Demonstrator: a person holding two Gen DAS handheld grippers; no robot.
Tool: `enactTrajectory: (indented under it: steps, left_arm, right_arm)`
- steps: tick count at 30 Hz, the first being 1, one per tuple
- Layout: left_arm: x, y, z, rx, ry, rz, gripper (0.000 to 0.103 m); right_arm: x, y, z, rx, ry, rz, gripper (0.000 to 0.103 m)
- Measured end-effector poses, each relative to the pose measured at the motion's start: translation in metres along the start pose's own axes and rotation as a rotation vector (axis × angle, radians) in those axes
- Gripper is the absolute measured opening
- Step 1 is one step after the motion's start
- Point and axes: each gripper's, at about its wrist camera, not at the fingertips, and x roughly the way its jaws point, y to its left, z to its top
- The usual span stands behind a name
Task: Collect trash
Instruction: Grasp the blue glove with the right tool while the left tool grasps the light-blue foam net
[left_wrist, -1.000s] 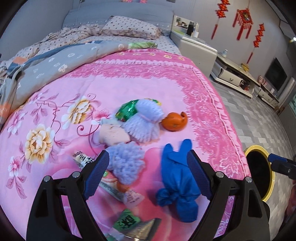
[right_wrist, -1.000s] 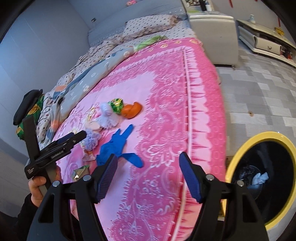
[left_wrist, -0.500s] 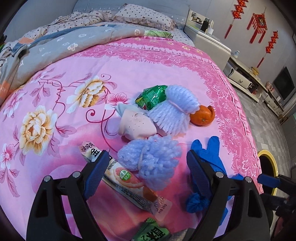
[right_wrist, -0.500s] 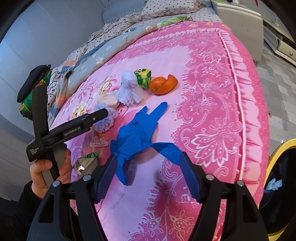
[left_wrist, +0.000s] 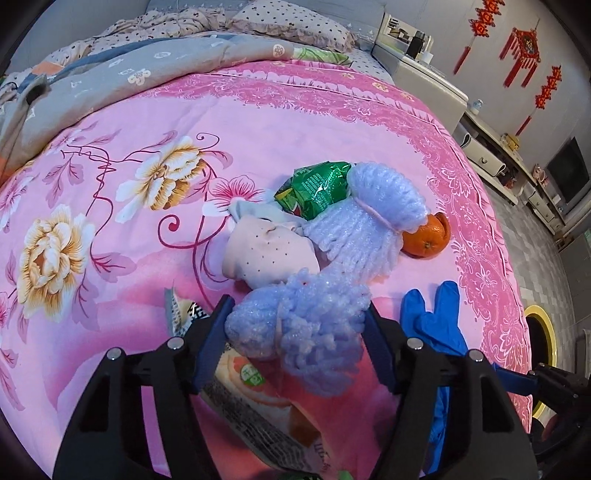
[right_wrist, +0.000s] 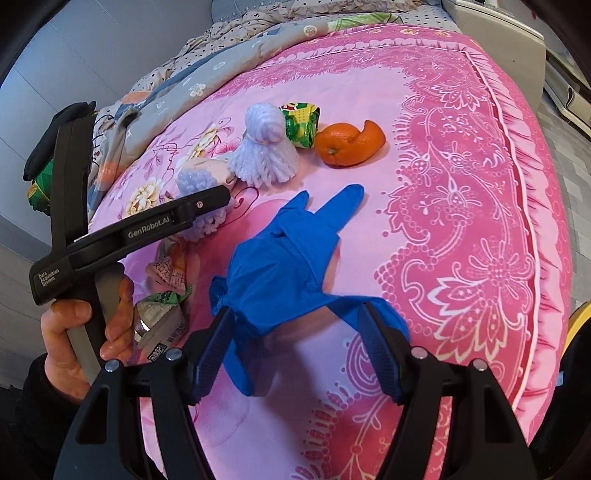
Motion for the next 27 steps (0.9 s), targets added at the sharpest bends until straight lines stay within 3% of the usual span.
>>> enactTrajectory:
  steps: [20, 23, 27]
  left_arm:
    - [0.009, 0.036, 0.018, -0.130, 0.005, -0.058, 0.056]
    - [0.009, 0.039, 0.018, -0.137, 0.000, -0.066, 0.056]
    - [0.007, 0.042, 0.019, -0.149, -0.007, -0.078, 0.054]
  right_arm:
    - [0.044, 0.035, 0.041, -0.086, 0.028, -0.005, 0.065]
    - [0.050, 0.040, 0.042, -0.113, 0.028, -0.028, 0.043]
    - [0.053, 0.043, 0.041, -0.120, 0.028, -0.027, 0.025]
